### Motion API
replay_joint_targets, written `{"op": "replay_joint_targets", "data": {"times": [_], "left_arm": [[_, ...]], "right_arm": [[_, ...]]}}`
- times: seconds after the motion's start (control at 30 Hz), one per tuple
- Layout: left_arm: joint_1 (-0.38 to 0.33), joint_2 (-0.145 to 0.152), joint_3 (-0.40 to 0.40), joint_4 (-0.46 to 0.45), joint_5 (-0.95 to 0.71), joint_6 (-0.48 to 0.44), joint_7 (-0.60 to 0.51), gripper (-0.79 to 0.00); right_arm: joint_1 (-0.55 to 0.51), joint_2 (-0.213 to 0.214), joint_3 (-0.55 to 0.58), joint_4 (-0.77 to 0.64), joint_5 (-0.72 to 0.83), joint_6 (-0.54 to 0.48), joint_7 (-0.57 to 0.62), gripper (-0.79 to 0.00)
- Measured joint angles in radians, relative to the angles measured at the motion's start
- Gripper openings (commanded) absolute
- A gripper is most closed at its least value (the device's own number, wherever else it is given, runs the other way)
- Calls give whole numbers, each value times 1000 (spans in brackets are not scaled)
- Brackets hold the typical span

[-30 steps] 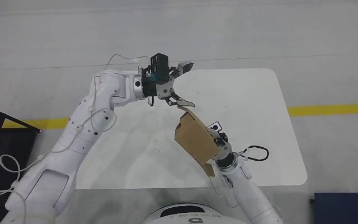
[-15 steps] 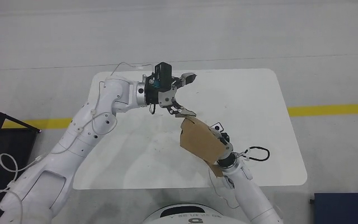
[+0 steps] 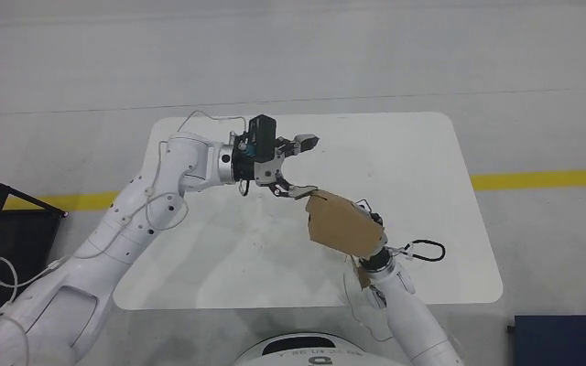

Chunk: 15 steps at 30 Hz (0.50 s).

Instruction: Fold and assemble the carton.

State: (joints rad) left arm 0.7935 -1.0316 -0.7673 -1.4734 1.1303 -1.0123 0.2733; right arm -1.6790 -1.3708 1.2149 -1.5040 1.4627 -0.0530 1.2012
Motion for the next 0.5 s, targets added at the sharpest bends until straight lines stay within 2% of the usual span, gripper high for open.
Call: {"op": "replay_joint_targets", "data": {"times": [0.2,0.5], "left_arm": [[4,0,8,2,8,0,17,-71],[11,-10,-9,18,27,0,45,-6]], "right_arm": [[5,-5,4,11,50,8,-18,-785],[4,-8,13,20,70,14,-17,-785]]}}
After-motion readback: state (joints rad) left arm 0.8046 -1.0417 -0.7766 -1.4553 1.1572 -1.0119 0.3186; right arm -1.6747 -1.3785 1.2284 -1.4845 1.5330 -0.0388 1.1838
